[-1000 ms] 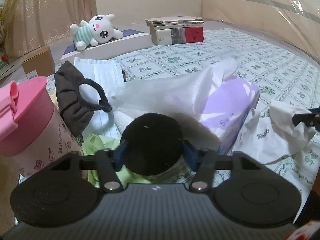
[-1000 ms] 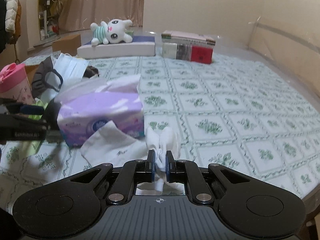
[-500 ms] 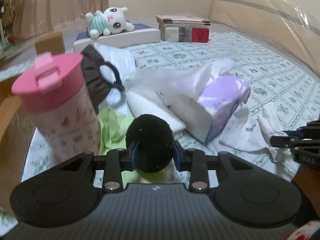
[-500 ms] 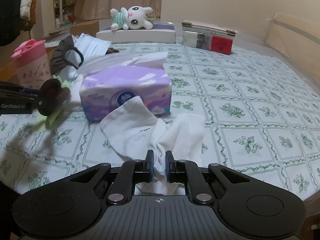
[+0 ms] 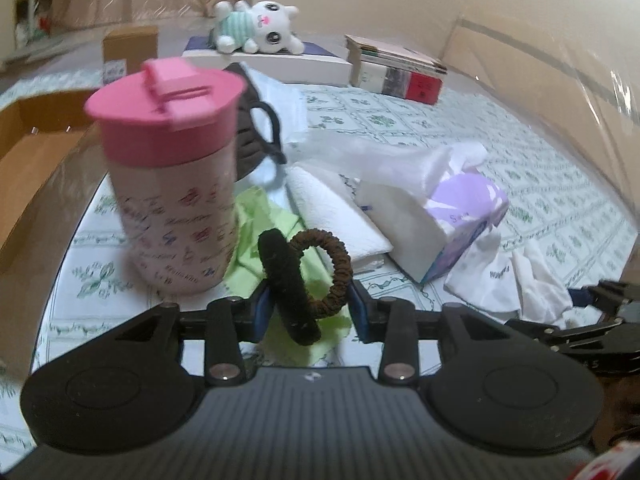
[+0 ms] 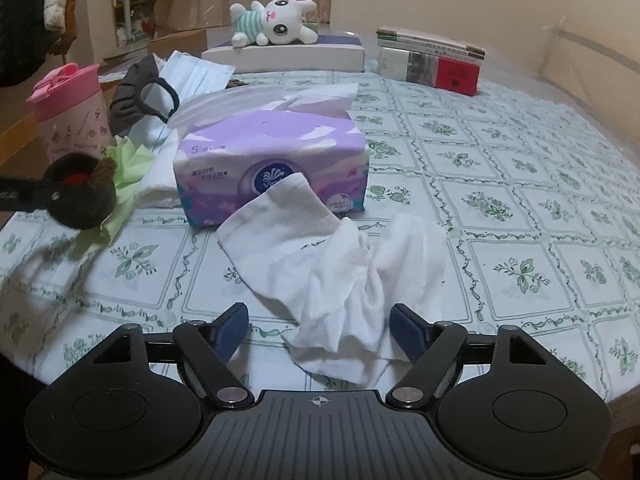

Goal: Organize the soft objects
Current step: 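Grasp the black-and-red hair tie with the left tool while the right tool lifts the socks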

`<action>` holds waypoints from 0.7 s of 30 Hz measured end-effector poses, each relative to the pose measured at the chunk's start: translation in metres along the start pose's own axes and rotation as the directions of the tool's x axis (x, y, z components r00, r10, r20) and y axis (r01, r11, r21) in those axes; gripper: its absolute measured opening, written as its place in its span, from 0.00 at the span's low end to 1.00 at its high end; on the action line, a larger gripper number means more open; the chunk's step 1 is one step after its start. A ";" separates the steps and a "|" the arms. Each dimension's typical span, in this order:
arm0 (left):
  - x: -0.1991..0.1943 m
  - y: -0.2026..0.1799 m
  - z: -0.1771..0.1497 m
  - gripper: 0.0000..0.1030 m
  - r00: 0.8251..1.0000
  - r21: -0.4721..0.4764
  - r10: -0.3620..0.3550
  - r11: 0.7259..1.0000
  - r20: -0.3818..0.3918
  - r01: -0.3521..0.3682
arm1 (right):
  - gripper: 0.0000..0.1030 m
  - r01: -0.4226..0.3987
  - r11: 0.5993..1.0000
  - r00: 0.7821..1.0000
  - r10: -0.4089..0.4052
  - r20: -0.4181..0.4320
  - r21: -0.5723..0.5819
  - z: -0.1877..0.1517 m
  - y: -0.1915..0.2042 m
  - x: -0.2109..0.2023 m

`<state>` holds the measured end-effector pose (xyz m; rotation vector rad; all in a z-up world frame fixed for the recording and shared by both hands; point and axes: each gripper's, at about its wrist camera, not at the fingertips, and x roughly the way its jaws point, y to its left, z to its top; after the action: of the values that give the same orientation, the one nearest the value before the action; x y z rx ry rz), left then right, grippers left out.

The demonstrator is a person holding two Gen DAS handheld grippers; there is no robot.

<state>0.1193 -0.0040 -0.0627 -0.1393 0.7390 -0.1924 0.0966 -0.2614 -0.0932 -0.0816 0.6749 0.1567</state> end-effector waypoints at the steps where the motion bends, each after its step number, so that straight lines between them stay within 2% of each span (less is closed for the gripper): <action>1: -0.001 0.004 -0.001 0.38 1.000 -0.015 -0.003 1.000 -0.001 0.003 | 0.77 0.001 1.000 1.000 -0.001 0.000 0.009 0.001 0.000 0.001; 2: -0.003 0.007 -0.001 0.40 1.000 -0.028 -0.005 1.000 -0.001 0.005 | 0.78 0.003 1.000 1.000 -0.003 0.000 0.018 0.002 -0.001 0.001; 7: -0.010 0.019 -0.001 0.63 1.000 -0.063 -0.025 0.998 0.000 0.025 | 0.78 0.021 0.998 1.000 -0.021 -0.004 0.053 0.005 -0.003 0.002; 11: -0.012 0.020 -0.002 0.63 1.000 -0.046 -0.024 0.999 0.004 0.024 | 0.78 0.035 0.998 0.999 -0.035 -0.007 0.055 0.003 -0.002 0.001; 14: -0.009 0.019 -0.004 0.56 1.000 -0.027 -0.002 1.000 -0.010 0.002 | 0.78 0.043 0.997 0.999 -0.042 -0.010 0.070 0.003 -0.003 0.002; 16: -0.009 0.017 -0.005 0.41 1.000 -0.008 0.000 1.000 -0.017 0.000 | 0.78 0.052 0.995 0.999 -0.051 -0.011 0.090 0.003 -0.004 0.002; 18: -0.009 0.014 -0.006 0.32 0.999 0.032 0.011 0.999 -0.030 -0.011 | 0.78 0.055 0.991 0.998 -0.054 -0.009 0.121 0.005 -0.005 0.004; 21: -0.011 0.007 -0.008 0.11 0.998 0.103 0.054 0.993 -0.031 -0.050 | 0.78 0.055 0.985 0.998 -0.055 -0.007 0.164 0.008 -0.006 0.007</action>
<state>0.1069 0.0047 -0.0625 -0.0200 0.7637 -0.1828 0.1085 -0.2656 -0.0912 0.0576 0.6850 0.0472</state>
